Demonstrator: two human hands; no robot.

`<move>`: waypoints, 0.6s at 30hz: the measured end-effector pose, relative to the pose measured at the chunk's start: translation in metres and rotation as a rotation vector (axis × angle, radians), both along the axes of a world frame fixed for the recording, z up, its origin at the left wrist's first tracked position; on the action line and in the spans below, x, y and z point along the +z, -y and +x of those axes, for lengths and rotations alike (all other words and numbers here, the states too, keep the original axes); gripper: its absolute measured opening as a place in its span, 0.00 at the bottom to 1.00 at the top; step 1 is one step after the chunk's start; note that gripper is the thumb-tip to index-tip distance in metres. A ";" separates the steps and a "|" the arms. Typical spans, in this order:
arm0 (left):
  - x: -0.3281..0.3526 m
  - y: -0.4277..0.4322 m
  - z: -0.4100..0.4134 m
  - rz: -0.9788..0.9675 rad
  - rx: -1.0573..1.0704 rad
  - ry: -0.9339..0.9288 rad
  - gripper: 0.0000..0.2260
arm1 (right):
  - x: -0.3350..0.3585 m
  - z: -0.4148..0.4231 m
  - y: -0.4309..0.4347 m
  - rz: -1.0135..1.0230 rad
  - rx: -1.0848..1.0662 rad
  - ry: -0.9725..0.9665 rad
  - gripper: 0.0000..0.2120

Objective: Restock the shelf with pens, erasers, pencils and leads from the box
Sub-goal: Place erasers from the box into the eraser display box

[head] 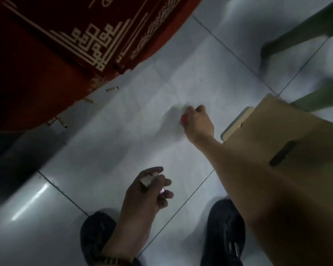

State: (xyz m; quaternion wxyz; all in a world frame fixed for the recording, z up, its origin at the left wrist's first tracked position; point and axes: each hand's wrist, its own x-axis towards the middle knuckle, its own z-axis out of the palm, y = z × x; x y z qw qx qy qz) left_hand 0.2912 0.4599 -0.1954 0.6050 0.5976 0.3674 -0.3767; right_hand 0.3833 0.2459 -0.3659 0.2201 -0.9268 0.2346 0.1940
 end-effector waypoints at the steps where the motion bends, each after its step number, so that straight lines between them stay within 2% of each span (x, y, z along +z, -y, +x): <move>1: -0.001 -0.002 0.000 -0.009 0.003 -0.006 0.07 | -0.004 -0.002 0.001 0.014 -0.012 0.017 0.10; 4: 0.013 -0.008 0.005 -0.014 0.041 -0.051 0.06 | 0.013 -0.013 -0.003 0.137 -0.071 0.041 0.07; 7: 0.052 -0.014 0.017 -0.050 0.144 -0.106 0.07 | 0.082 -0.019 -0.015 0.311 -0.143 0.070 0.08; 9: 0.092 -0.017 0.028 -0.065 0.203 -0.116 0.07 | 0.153 -0.017 -0.026 0.525 -0.205 0.116 0.12; 13: 0.202 -0.024 0.055 -0.109 0.207 -0.062 0.03 | 0.332 0.000 -0.040 0.918 -0.397 0.245 0.08; 15: 0.273 -0.029 0.068 -0.156 0.180 0.006 0.04 | 0.428 0.012 -0.048 1.043 -0.432 0.266 0.07; 18: 0.397 -0.039 0.083 -0.210 0.116 0.174 0.05 | 0.570 0.027 -0.071 1.165 -0.358 0.304 0.07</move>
